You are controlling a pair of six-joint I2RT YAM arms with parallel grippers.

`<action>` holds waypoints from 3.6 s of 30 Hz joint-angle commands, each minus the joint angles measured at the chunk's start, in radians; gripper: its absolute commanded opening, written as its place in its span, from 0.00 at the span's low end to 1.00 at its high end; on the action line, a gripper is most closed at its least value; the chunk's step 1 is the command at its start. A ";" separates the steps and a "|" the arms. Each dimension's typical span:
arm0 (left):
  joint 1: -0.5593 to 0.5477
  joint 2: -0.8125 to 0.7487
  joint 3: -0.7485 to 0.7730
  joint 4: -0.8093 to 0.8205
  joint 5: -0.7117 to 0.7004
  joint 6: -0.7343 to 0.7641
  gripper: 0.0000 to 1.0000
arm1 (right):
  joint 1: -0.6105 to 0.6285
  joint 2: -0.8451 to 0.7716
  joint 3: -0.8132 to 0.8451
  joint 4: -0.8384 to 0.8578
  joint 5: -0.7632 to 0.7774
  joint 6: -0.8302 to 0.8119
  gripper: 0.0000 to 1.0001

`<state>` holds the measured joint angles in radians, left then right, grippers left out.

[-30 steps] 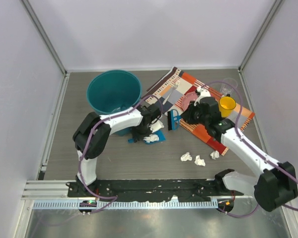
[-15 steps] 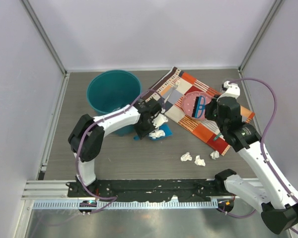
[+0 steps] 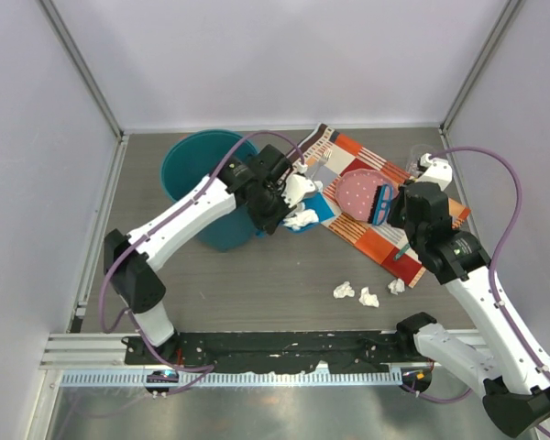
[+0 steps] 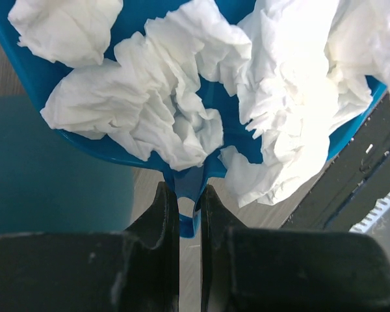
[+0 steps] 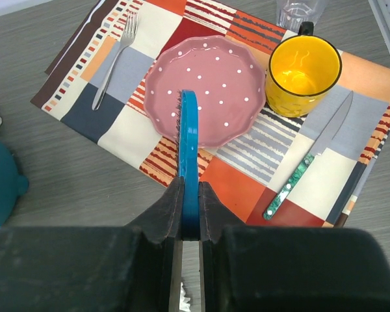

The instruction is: Sweep away the paper scraps from the table

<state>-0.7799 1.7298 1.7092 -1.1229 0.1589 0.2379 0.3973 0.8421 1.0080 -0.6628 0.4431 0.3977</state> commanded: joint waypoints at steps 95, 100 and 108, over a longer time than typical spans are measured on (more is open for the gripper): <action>-0.157 -0.309 -0.029 -0.252 -0.282 0.147 0.00 | -0.003 0.179 0.192 -0.417 0.290 -0.428 0.01; -0.229 -0.271 -0.196 -0.210 -0.162 0.123 0.00 | -0.003 0.143 0.104 -0.500 0.198 -0.563 0.01; -0.341 -0.162 -0.298 -0.095 -0.070 0.115 0.00 | 0.002 0.025 -0.042 -0.595 -0.045 -0.606 0.01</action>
<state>-1.0874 1.5227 1.4197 -1.2896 0.0006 0.3706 0.3954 0.9035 0.9932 -1.2057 0.5560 -0.1699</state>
